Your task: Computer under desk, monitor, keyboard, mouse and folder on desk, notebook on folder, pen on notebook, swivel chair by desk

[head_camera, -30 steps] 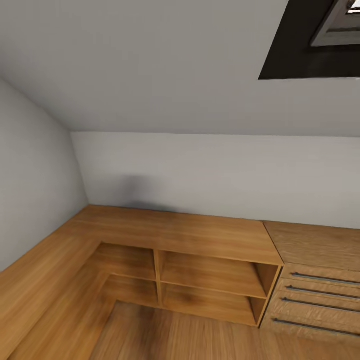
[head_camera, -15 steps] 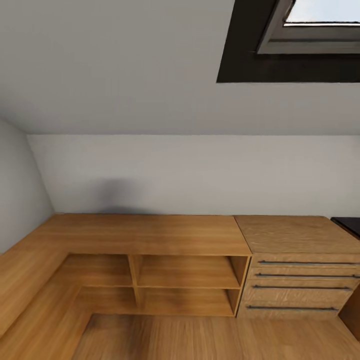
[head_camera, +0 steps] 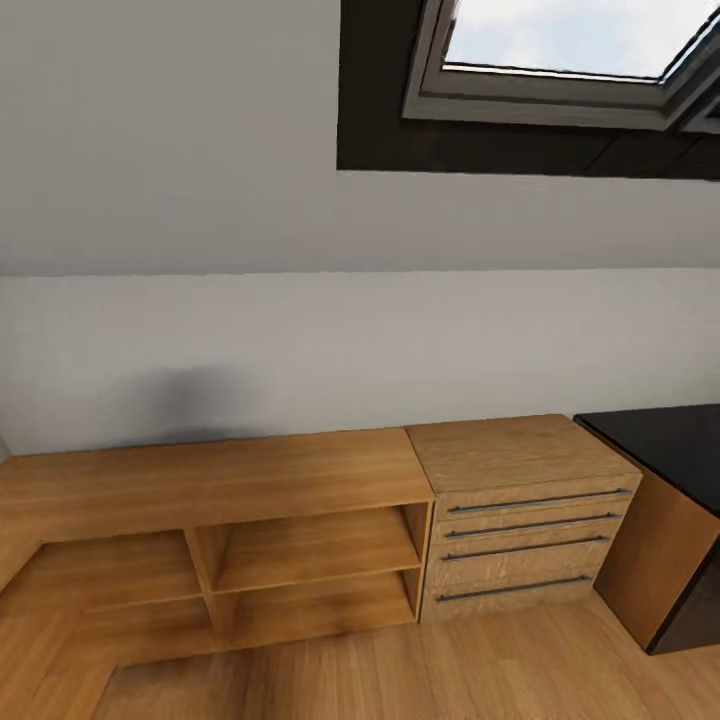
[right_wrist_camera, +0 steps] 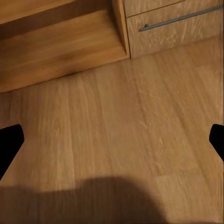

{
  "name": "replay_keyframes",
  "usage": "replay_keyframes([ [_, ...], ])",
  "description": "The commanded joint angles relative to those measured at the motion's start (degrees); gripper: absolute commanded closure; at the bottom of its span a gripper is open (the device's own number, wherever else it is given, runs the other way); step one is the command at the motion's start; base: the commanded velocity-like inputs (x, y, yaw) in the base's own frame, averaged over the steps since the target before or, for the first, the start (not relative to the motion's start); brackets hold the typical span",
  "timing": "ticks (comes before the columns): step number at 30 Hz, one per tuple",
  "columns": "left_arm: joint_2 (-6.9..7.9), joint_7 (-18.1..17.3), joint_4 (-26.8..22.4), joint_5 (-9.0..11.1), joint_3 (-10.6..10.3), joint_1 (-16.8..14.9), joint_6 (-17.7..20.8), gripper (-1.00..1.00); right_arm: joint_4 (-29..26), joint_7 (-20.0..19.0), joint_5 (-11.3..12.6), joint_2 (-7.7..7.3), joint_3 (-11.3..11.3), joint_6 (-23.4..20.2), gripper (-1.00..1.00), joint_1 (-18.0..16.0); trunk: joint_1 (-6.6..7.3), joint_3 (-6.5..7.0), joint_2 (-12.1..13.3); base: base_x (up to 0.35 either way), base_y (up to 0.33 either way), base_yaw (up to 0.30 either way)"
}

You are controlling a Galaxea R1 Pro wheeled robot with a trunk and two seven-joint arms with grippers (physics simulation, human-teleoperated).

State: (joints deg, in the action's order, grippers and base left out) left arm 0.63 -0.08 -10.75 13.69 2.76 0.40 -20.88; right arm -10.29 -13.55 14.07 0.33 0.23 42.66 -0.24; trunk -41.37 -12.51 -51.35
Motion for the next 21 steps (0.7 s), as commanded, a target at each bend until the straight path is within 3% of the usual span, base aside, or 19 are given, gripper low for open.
replay_keyframes([
  [1,-0.02,0.0,0.0,-0.1,0.2,0.0,0.0,-1.0,0.0,-0.5,0.6,0.01,0.0,0.1,-1.0,0.0,-0.01,-0.03,0.0,0.0,-0.175,-0.3],
  [21,-0.02,0.0,0.5,-0.1,0.2,0.0,0.0,-1.0,0.0,-0.5,0.3,0.02,0.0,-0.2,-1.0,0.0,-0.01,0.59,0.0,0.0,-0.175,-0.3],
])
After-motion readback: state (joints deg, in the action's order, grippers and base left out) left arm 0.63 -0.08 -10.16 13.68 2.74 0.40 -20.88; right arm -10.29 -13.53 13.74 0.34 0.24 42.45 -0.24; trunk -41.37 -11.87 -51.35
